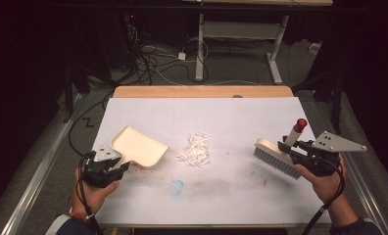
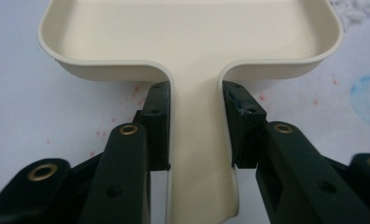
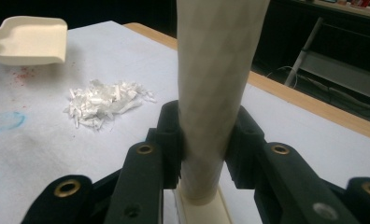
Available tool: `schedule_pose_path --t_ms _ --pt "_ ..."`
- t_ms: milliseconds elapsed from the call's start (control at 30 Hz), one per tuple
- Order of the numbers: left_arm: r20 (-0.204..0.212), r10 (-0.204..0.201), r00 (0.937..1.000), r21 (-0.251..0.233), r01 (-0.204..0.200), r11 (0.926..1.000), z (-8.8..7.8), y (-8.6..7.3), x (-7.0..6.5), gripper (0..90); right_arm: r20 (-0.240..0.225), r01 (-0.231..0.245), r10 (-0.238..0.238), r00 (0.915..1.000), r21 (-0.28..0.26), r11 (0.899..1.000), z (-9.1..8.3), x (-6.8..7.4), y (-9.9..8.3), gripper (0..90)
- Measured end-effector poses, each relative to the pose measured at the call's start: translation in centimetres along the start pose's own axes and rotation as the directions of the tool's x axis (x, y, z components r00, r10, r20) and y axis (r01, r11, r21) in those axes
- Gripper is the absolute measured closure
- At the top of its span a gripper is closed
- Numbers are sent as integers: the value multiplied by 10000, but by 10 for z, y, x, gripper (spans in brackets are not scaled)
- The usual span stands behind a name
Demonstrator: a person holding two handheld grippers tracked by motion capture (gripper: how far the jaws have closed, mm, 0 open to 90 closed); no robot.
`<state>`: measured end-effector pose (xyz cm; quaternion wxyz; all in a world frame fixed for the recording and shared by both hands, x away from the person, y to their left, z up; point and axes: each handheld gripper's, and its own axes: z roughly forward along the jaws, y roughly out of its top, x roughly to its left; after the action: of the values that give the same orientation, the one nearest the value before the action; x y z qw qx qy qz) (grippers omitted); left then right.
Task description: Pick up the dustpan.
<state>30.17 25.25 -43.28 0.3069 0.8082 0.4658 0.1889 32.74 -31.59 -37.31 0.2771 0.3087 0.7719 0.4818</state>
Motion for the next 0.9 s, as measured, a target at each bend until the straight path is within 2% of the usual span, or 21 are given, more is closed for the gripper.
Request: schedule_pose_path --t_ms 100,133,267,300,367,433,467,533,633,833,900 --pt "47 158 9999 139 -158 9998 -2 -4 -1 639 -58 -59 59 10000 22 10000 3 -2 0 710" --pt "212 162 9996 149 -165 9998 -5 -7 -2 639 -47 -72 72 10000 27 10000 4 -3 0 710" --pt "315 341 9989 244 -348 9991 -8 -10 -5 638 -54 -70 70 10000 -15 10000 7 -4 1 711" --pt "455 454 9979 298 -468 9985 -9 -11 -8 638 -75 -94 94 9999 -27 10000 8 -4 2 710" --pt "566 749 9956 581 -782 9952 -10 -12 -14 638 -86 -50 50 10000 -47 10000 10 -5 3 710" --pt "686 795 9945 659 -841 9943 -10 -13 -16 638 -64 -88 88 9999 -10 10000 10 -5 3 710" --pt "945 895 9915 765 -968 9924 -10 -14 -19 638 -80 -76 76 9999 -39 10000 12 -6 4 710" --pt "992 946 9906 818 -1028 9913 -10 -14 -21 638 -86 -78 78 9999 -45 10000 13 -6 4 710" --pt "1217 1159 9858 1030 -1287 9863 -8 -14 -27 638 -158 -5 6 9999 60 10000 17 -5 3 711" --pt "1479 1426 9787 1402 -1635 9765 -1 -13 -32 638 -86 -7 9 10000 154 9999 25 -7 4 710" --pt "1540 1374 9785 1443 -1598 9765 2 -13 -33 638 -45 -44 44 10000 156 9999 29 -9 5 710"
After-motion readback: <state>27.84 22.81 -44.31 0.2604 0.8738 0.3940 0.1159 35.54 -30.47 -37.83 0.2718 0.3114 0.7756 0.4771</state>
